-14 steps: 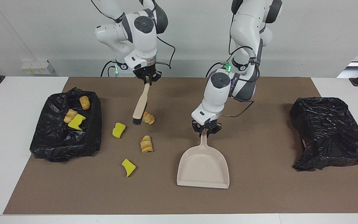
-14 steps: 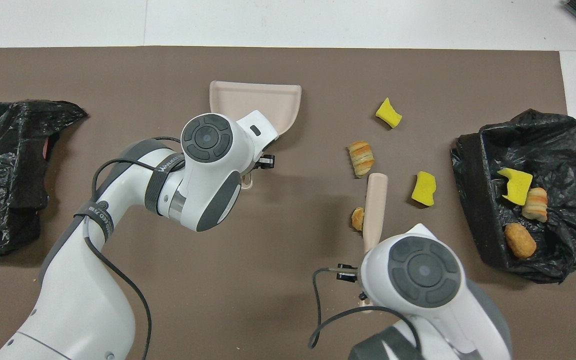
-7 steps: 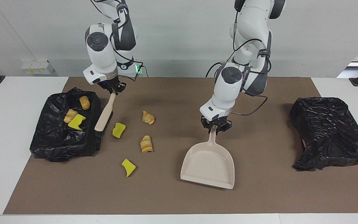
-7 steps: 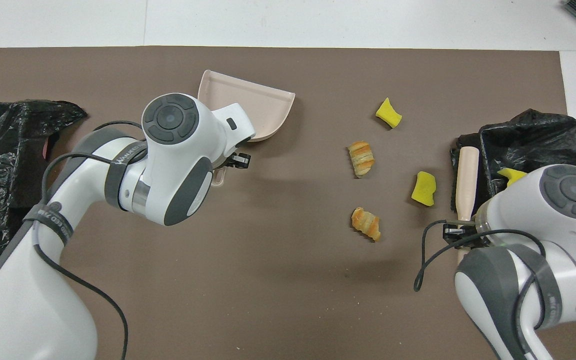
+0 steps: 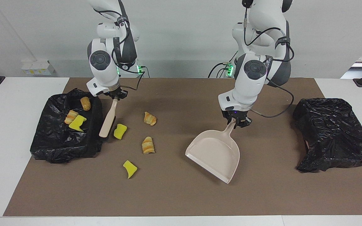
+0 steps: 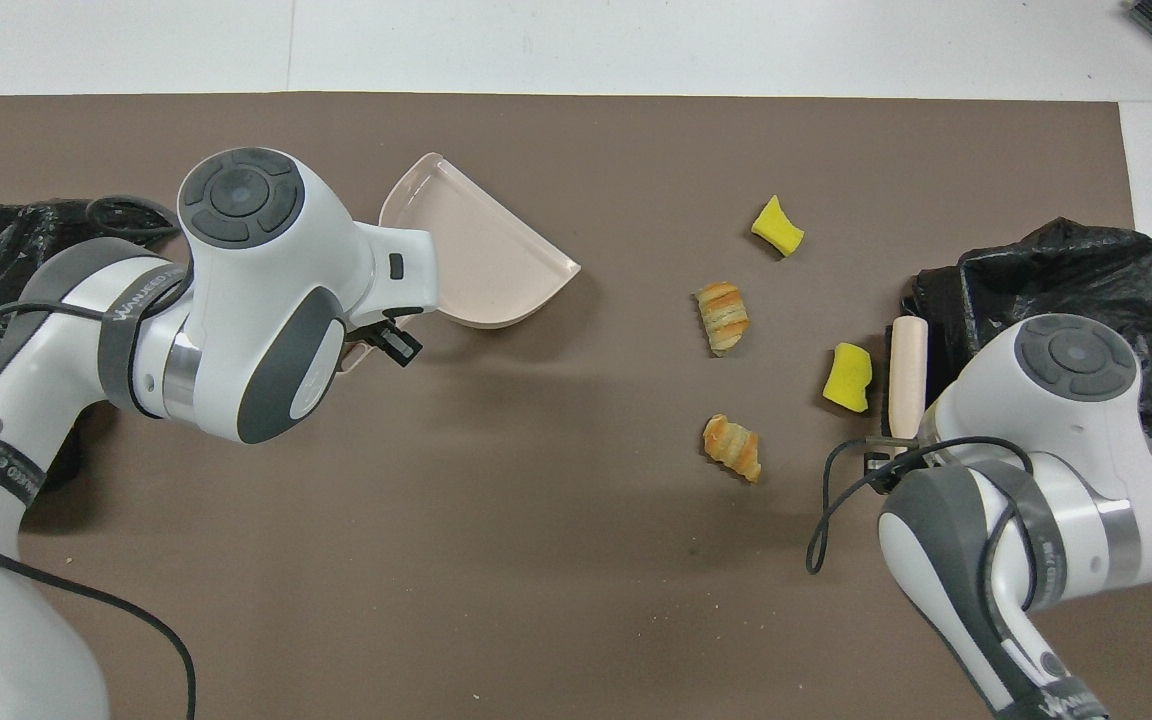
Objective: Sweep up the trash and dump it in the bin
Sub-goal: 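Sweep remaining rolls and sponges into the dustpan with the right gripper's brush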
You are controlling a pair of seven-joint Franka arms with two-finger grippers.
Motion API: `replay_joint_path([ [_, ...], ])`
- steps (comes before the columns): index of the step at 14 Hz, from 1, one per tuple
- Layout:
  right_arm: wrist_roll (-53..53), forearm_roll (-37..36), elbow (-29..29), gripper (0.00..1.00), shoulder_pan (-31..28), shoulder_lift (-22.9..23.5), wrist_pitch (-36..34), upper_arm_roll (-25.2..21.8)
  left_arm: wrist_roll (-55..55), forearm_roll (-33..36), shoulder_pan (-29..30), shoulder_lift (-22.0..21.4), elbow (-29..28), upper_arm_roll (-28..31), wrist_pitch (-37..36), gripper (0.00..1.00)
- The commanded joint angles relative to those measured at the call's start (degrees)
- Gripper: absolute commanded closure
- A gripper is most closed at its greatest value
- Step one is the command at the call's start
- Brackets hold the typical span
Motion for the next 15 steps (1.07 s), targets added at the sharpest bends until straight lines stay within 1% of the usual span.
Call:
replay_joint_path([
  [1,-0.80,-1.87,0.07,1.00,-0.19,1.37,1.94,0.44,9.51,2.11,-0.37,-1.96,-1.78,0.07,-1.29,1.00],
  [3,-0.98,-1.87,0.77,1.00,1.64,1.89,1.24,0.62,16.98,2.11,-1.07,-3.10,-3.88,-0.02,-1.03,1.00],
  [5,-0.54,-1.18,1.92,1.00,4.37,3.99,0.97,0.62,18.33,2.11,-2.74,-6.34,-9.75,-0.02,1.07,1.00],
  [7,-0.97,-0.38,2.36,1.00,6.57,5.75,1.67,0.62,18.42,3.33,-4.94,-10.29,-17.22,-0.02,6.25,1.00],
  [8,-1.59,0.49,3.23,1.00,8.41,6.28,1.59,0.79,18.33,3.52,-6.16,-11.79,-19.95,-0.02,8.10,1.00],
  [10,-4.30,4.44,5.60,1.00,11.93,7.25,0.80,0.79,18.33,3.61,-7.31,-12.77,-21.73,-0.11,8.47,1.00],
  [12,-8.25,7.60,6.40,1.00,14.48,7.26,1.06,0.88,18.24,3.61,-10.21,-12.86,-23.48,-0.11,8.91,1.00],
  [13,-10.88,10.32,7.36,1.00,15.88,7.78,1.41,0.88,18.07,3.61,-11.09,-12.78,-24.36,-0.11,9.87,1.00],
  [15,-12.58,12.62,9.56,1.00,18.70,8.66,1.41,0.97,17.98,3.61,-12.15,-13.21,-25.60,-0.11,11.80,1.00],
])
